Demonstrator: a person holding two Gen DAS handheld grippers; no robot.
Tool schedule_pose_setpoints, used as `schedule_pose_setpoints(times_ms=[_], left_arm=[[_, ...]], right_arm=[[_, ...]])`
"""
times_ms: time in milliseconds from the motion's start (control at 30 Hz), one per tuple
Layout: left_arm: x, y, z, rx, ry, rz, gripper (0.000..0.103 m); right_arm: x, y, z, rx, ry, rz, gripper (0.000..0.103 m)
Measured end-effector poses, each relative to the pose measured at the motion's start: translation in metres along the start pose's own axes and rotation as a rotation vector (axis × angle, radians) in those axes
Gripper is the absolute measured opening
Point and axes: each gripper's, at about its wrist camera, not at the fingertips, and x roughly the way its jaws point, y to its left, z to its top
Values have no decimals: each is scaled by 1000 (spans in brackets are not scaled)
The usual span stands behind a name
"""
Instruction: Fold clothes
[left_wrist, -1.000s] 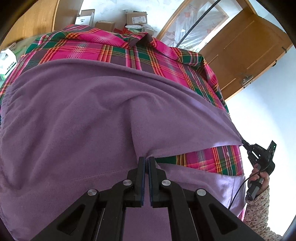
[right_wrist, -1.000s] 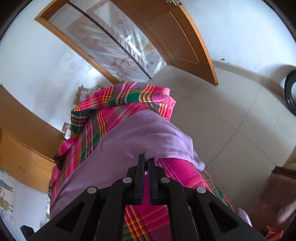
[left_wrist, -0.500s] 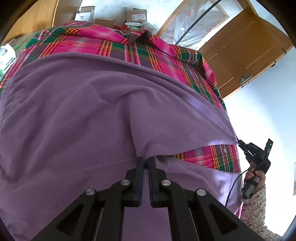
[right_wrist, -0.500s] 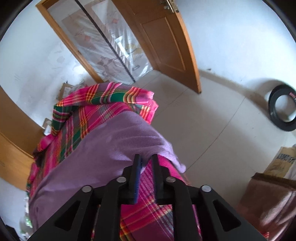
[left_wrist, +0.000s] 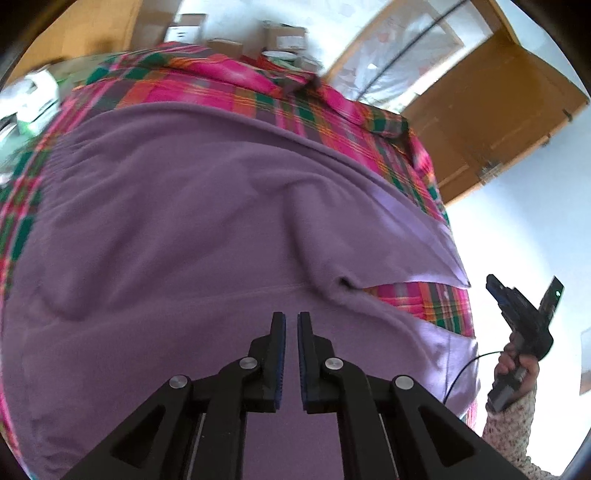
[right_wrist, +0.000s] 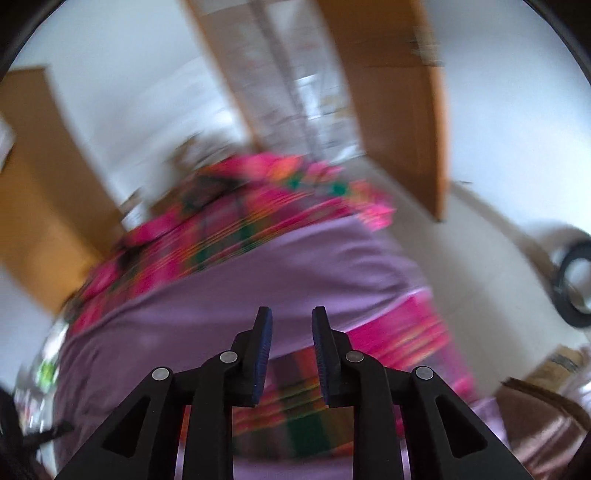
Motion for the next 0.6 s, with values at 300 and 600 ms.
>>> schedule_pose_setpoints(times_ms=[300, 600], left_arm=[[-63, 92, -23, -182, -96, 119, 19], [-96, 154, -46, -309, -124, 152, 22]], right_arm=[[-3, 103, -64, -256, 140, 234, 23], [-15, 219, -142, -607, 208, 387, 28]])
